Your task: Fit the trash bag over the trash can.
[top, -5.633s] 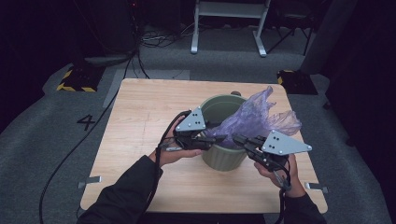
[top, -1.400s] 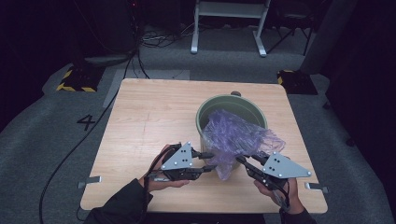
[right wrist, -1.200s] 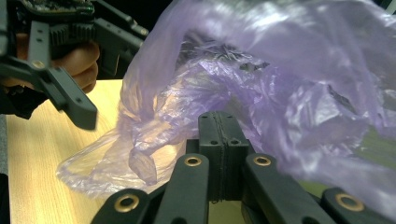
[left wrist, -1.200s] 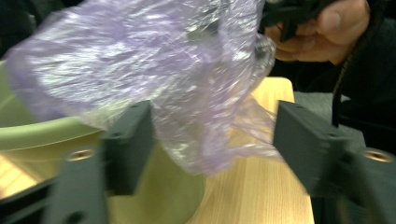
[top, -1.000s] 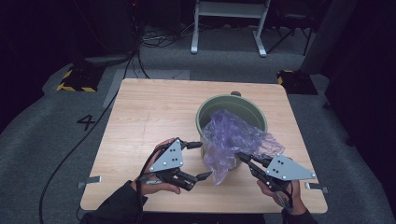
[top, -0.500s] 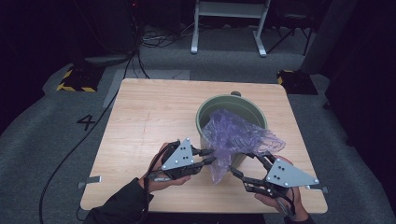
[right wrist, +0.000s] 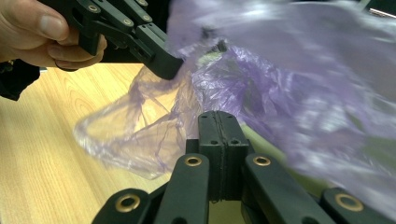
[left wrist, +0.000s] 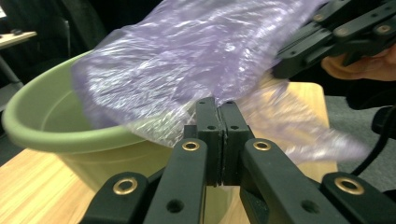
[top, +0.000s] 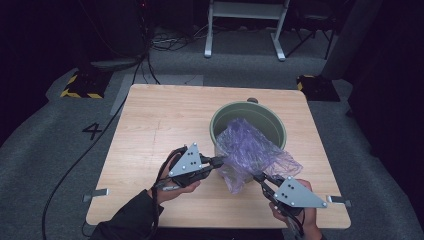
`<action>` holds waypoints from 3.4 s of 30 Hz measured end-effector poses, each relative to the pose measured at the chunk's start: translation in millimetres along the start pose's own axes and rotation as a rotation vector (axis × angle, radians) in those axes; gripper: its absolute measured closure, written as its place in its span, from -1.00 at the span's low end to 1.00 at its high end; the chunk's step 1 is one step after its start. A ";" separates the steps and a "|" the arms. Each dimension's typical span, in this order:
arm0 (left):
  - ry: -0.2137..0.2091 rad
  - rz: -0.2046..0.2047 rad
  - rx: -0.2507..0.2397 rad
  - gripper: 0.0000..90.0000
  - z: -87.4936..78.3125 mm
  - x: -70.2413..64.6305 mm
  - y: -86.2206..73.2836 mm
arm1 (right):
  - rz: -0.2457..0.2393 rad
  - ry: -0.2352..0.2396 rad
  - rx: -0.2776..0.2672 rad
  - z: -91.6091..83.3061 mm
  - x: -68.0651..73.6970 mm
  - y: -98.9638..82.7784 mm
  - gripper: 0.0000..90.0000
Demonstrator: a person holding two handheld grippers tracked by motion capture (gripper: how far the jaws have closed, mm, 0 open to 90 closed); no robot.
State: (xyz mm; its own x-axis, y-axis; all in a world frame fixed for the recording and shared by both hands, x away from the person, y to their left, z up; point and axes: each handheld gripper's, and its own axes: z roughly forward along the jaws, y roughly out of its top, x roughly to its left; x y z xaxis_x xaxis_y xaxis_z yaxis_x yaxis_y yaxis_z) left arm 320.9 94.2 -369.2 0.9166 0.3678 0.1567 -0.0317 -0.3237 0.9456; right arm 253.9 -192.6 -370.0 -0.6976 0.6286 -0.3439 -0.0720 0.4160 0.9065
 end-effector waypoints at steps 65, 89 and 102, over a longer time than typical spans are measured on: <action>0.187 -0.088 -0.049 1.00 0.3 59.4 3.4 | 0.219 -0.170 0.004 -31.4 -66.5 -49.6 0.96; 0.144 -0.127 -0.038 0.99 1.0 65.3 -8.1 | 0.063 -0.116 0.028 -15.3 -52.5 11.9 0.00; 0.170 -0.197 0.021 0.99 7.6 79.5 -16.5 | 0.143 -0.239 0.054 -2.7 -83.6 -2.6 0.99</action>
State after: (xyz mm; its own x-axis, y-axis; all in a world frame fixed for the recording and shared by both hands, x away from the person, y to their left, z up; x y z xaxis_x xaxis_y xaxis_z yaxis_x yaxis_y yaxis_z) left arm 397.4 122.2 -374.4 0.8242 0.5660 0.0176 0.1505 -0.2490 0.9567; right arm 310.4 -248.0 -343.0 -0.5092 0.8179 -0.2677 0.0576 0.3428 0.9376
